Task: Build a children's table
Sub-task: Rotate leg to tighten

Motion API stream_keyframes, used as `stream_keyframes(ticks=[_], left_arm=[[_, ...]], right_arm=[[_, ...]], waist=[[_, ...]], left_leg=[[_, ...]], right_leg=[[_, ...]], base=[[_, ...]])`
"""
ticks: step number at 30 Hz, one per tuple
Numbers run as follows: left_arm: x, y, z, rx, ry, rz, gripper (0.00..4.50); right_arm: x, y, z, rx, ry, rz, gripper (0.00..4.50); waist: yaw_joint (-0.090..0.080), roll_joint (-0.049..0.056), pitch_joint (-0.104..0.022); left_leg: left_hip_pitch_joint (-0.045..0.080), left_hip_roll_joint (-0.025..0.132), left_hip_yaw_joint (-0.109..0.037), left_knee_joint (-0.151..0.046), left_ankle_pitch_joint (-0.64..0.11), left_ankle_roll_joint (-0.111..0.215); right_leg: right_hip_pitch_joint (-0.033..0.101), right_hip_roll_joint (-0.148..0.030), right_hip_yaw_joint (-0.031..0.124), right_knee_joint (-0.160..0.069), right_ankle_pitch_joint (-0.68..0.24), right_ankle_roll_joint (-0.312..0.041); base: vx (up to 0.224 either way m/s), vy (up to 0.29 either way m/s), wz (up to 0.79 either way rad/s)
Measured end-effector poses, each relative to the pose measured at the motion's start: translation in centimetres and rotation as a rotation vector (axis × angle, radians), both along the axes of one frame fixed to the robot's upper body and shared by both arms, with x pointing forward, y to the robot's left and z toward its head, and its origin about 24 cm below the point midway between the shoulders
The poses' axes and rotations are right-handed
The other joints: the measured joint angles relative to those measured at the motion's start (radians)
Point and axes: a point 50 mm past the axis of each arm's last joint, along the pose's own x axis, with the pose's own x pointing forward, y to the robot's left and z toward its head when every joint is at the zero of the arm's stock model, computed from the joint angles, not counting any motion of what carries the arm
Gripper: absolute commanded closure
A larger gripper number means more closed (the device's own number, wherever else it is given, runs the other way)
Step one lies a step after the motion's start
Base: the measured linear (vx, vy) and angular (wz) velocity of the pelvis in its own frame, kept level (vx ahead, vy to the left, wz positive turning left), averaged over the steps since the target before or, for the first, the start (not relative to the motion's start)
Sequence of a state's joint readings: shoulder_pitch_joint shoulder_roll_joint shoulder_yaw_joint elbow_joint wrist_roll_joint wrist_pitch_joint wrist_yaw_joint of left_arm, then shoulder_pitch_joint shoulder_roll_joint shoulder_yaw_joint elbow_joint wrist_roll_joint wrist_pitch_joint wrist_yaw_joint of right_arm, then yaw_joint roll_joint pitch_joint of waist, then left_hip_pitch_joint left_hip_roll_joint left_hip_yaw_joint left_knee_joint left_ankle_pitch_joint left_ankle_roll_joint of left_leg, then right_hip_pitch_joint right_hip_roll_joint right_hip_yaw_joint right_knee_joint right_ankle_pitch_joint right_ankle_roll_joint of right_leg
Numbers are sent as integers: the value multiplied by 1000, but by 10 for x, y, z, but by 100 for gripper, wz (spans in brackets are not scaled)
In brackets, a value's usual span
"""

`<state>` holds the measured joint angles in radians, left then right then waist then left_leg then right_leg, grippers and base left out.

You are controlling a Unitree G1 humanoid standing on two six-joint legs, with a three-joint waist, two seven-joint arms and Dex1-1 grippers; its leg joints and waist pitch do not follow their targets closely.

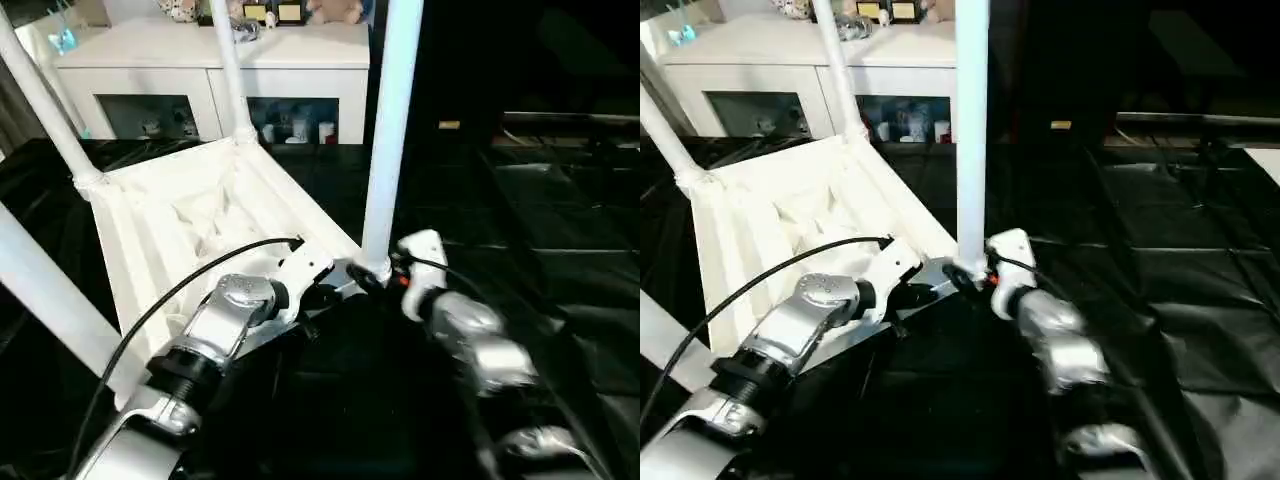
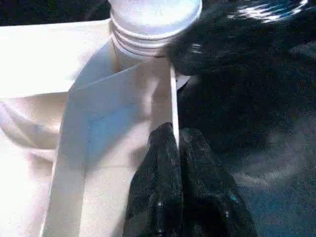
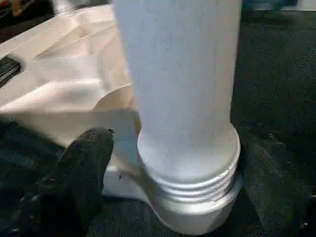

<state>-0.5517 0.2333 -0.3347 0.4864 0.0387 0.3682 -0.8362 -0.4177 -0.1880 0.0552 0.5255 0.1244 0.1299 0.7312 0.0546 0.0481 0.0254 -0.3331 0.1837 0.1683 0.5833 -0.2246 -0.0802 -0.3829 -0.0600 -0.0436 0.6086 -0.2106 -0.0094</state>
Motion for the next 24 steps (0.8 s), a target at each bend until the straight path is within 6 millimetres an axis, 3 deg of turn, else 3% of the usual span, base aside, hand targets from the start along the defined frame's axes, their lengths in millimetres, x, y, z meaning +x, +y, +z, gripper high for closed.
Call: stream_keyframes(ticks=[4, 7, 11, 13, 17, 24], left_arm=[[-9, 10, 3, 11, -12, -106, 450], [-19, 22, 6, 2, 2, -205, 450], [-35, 29, 9, 5, 63, -337, 450], [-37, 31, 10, 13, 80, -366, 450], [-38, 33, 11, 17, 95, -382, 450], [-39, 35, 10, 11, 112, -381, 450]], right_arm=[[-8, -11, 6, -55, -40, 160, 36], [-14, -8, 10, -64, -55, 291, 36], [-23, -2, 18, -57, -53, 457, 36], [-28, -4, 18, -68, -27, 511, 36], [-38, -3, 13, -64, 38, 606, 36], [-39, -6, 13, -84, 49, 636, 51]], waist=[[1, 2, -1], [4, 3, -1], [36, 6, 0], [43, 7, 0], [35, 5, 1], [35, 5, 1]], left_leg=[[-1, 1, 0, -3, 0, 0], [-2, 2, 0, -4, 1, 5], [-6, 6, 4, -1, 1, 8], [-10, 7, 4, 2, 1, 9], [-17, 7, 4, 6, -1, 11], [-17, 8, 4, 6, 0, 10]], right_leg=[[-1, 0, -1, 0, -5, -2], [-1, 1, -3, 1, -11, -6], [-2, 1, -1, 1, -16, -10], [-2, 0, 1, 1, -16, -10], [-2, 0, 1, 1, -16, -10], [-1, 0, 1, 2, -17, -8]], base=[[39, -1, 0], [52, -3, 1], [9, 3, 4], [0, 0, 0], [0, 0, 0], [0, 0, 0]])
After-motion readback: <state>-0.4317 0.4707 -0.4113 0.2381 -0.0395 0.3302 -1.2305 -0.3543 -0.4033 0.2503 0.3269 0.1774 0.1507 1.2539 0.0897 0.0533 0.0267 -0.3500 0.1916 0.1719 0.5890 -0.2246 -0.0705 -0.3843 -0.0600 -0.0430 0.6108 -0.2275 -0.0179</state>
